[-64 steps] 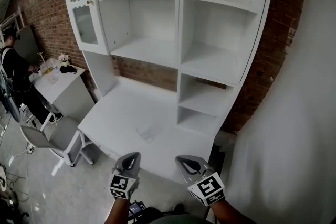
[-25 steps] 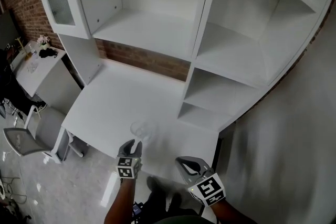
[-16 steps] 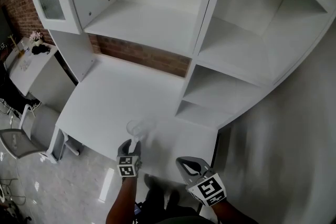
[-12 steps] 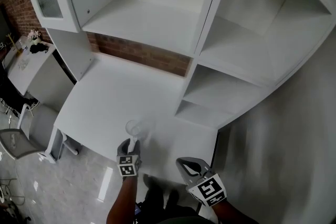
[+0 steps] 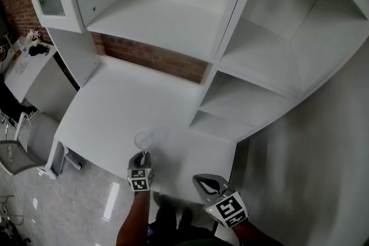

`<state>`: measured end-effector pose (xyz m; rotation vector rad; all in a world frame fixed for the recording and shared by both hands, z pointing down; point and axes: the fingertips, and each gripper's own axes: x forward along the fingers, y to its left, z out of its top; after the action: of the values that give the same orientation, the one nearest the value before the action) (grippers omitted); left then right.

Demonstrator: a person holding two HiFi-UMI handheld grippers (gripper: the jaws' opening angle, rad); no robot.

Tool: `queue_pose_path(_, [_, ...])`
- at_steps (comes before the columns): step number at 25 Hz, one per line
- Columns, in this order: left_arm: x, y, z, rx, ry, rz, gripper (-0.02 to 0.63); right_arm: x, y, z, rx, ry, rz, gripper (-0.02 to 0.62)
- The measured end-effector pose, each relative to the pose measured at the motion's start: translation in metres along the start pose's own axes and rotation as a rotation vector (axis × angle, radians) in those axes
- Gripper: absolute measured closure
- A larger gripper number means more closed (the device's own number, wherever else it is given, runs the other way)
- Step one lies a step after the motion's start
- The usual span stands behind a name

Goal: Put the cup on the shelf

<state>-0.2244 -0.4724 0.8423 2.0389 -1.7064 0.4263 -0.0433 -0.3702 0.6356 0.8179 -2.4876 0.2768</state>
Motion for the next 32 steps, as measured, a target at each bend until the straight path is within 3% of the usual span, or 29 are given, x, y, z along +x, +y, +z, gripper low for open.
queue_pose_path(7, [-0.008, 0.002, 0.008, 0.066, -0.006, -0.007, 0.557, -0.007, -0.002, 0.000, -0.007, -0.003, -0.003, 0.588])
queue_pose_path(15, [-0.033, 0.010, 0.027, 0.068, -0.030, -0.022, 0.561, -0.014, 0.002, 0.011, -0.021, -0.031, 0.010, 0.588])
queue_pose_path(32, [-0.129, 0.022, 0.161, 0.137, -0.228, 0.034, 0.563, -0.055, 0.009, 0.045, -0.057, -0.131, 0.023, 0.588])
